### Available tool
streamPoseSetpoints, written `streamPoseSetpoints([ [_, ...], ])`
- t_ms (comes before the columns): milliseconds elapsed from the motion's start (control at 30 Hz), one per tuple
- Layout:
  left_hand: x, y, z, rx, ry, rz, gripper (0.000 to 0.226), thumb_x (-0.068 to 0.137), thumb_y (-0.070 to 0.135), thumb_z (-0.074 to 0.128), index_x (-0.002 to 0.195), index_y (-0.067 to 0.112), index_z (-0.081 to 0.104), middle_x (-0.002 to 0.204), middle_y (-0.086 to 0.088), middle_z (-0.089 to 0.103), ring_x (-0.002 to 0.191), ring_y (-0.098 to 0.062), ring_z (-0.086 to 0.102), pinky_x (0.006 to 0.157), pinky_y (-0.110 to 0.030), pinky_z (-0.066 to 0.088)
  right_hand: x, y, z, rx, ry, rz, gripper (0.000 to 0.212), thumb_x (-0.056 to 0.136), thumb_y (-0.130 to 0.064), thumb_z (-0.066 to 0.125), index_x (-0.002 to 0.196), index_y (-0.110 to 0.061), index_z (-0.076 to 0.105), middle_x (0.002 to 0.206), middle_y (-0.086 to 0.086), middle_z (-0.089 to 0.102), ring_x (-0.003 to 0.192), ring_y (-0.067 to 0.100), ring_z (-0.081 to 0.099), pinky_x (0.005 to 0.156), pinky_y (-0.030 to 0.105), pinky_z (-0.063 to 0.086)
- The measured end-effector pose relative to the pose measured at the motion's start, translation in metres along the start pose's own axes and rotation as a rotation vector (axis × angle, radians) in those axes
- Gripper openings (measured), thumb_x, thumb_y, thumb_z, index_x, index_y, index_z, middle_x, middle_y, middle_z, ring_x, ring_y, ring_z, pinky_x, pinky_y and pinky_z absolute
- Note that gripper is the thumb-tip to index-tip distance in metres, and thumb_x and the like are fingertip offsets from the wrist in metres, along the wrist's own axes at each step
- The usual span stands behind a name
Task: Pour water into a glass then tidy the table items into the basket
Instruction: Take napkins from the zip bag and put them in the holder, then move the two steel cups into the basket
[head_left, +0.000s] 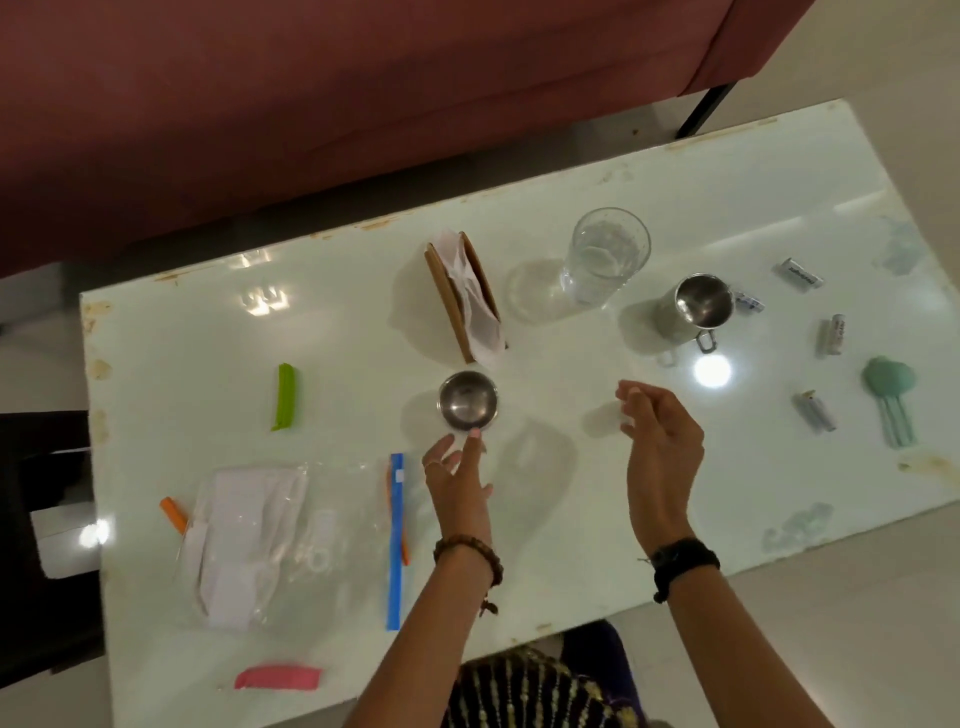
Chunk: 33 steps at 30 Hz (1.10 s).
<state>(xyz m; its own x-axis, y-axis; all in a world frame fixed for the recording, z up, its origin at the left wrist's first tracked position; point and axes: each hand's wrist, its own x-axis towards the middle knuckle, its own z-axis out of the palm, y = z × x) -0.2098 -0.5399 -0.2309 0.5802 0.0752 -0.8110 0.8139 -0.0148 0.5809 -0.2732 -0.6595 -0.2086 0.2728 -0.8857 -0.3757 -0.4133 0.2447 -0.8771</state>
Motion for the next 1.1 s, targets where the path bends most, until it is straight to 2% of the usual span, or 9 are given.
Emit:
streamPoseSetpoints([
  [100, -0.005, -0.012, 0.014, -0.099, -0.022, -0.034, 0.037, 0.091, 0.024, 0.051, 0.125, 0.010, 0.043, 0.135, -0.011, 0.046, 0.119, -0.026, 0.046, 0.088, -0.038, 0.043, 0.016, 0.004, -0.027, -0.018, 0.081, 0.056, 0.015, 0.088, -0.013, 0.053, 0.088, -0.010, 0.068, 0.091, 0.002, 0.068, 0.088, 0.015, 0.061, 0.092, 0.048, 0.049],
  [300, -0.003, -0.026, 0.046, -0.195, 0.138, -0.041, 0.038, 0.093, 0.032, 0.045, 0.120, 0.005, 0.049, 0.135, -0.012, 0.047, 0.122, -0.029, 0.046, 0.087, -0.039, 0.044, 0.075, 0.006, -0.063, -0.024, 0.121, 0.077, 0.015, 0.088, -0.012, 0.056, 0.096, -0.004, 0.065, 0.094, 0.004, 0.065, 0.093, 0.020, 0.060, 0.093, 0.045, 0.049],
  [367, -0.003, -0.028, 0.056, -0.216, 0.194, -0.009, 0.042, 0.094, 0.038, 0.042, 0.114, 0.003, 0.054, 0.128, -0.011, 0.052, 0.118, -0.028, 0.049, 0.087, -0.039, 0.044, 0.096, 0.005, -0.067, -0.025, 0.093, 0.096, 0.013, 0.088, -0.015, 0.057, 0.094, -0.006, 0.064, 0.093, 0.003, 0.064, 0.096, 0.022, 0.060, 0.094, 0.045, 0.048],
  [467, -0.002, -0.027, 0.068, -0.256, 0.283, 0.013, 0.033, 0.093, 0.041, 0.040, 0.079, 0.014, 0.054, 0.109, -0.008, 0.054, 0.108, -0.025, 0.052, 0.085, -0.039, 0.045, 0.120, 0.005, -0.065, -0.022, 0.036, 0.167, 0.017, 0.088, -0.026, 0.059, 0.090, -0.010, 0.061, 0.093, 0.003, 0.063, 0.097, 0.023, 0.060, 0.095, 0.045, 0.047],
  [600, 0.002, -0.029, 0.082, -0.295, 0.357, 0.017, 0.031, 0.093, 0.033, 0.042, 0.068, 0.016, 0.047, 0.086, -0.002, 0.056, 0.099, -0.022, 0.055, 0.084, -0.035, 0.045, 0.142, 0.003, -0.055, -0.050, 0.007, 0.226, 0.030, 0.085, -0.037, 0.061, 0.081, -0.008, 0.060, 0.088, 0.007, 0.063, 0.096, 0.028, 0.061, 0.093, 0.046, 0.047],
  [767, 0.001, -0.033, 0.093, -0.314, 0.405, 0.039, 0.027, 0.091, 0.027, 0.046, 0.067, 0.016, 0.049, 0.075, 0.003, 0.056, 0.091, -0.019, 0.058, 0.082, -0.032, 0.047, 0.151, -0.001, -0.047, -0.013, 0.049, 0.255, 0.047, 0.080, -0.044, 0.062, 0.069, 0.002, 0.060, 0.087, 0.023, 0.068, 0.088, 0.036, 0.063, 0.087, 0.046, 0.051],
  [900, 0.003, -0.036, 0.092, -0.328, 0.398, 0.030, 0.024, 0.090, 0.025, 0.048, 0.068, 0.017, 0.051, 0.076, 0.003, 0.057, 0.090, -0.019, 0.059, 0.080, -0.031, 0.046, 0.159, -0.003, -0.041, 0.004, 0.006, 0.271, 0.030, 0.078, -0.031, 0.067, 0.057, -0.012, 0.060, 0.065, 0.002, 0.063, 0.071, 0.020, 0.060, 0.078, 0.036, 0.053],
  [1000, 0.000, -0.038, 0.087, -0.323, 0.346, 0.026, 0.020, 0.089, 0.021, 0.050, 0.070, 0.015, 0.051, 0.079, 0.001, 0.059, 0.089, -0.017, 0.060, 0.081, -0.031, 0.046, 0.158, -0.004, -0.038, 0.121, -0.003, 0.306, 0.023, 0.080, -0.021, 0.063, 0.059, -0.012, 0.059, 0.066, 0.001, 0.061, 0.070, 0.018, 0.059, 0.068, 0.027, 0.053],
  [1100, -0.007, -0.036, 0.076, -0.308, 0.284, 0.075, 0.015, 0.089, 0.019, 0.050, 0.075, 0.015, 0.056, 0.081, 0.001, 0.060, 0.085, -0.012, 0.060, 0.084, -0.032, 0.048, 0.138, -0.006, -0.034, 0.161, 0.016, 0.243, 0.021, 0.084, -0.020, 0.056, 0.063, -0.014, 0.057, 0.073, 0.003, 0.060, 0.074, 0.017, 0.058, 0.069, 0.029, 0.053],
])
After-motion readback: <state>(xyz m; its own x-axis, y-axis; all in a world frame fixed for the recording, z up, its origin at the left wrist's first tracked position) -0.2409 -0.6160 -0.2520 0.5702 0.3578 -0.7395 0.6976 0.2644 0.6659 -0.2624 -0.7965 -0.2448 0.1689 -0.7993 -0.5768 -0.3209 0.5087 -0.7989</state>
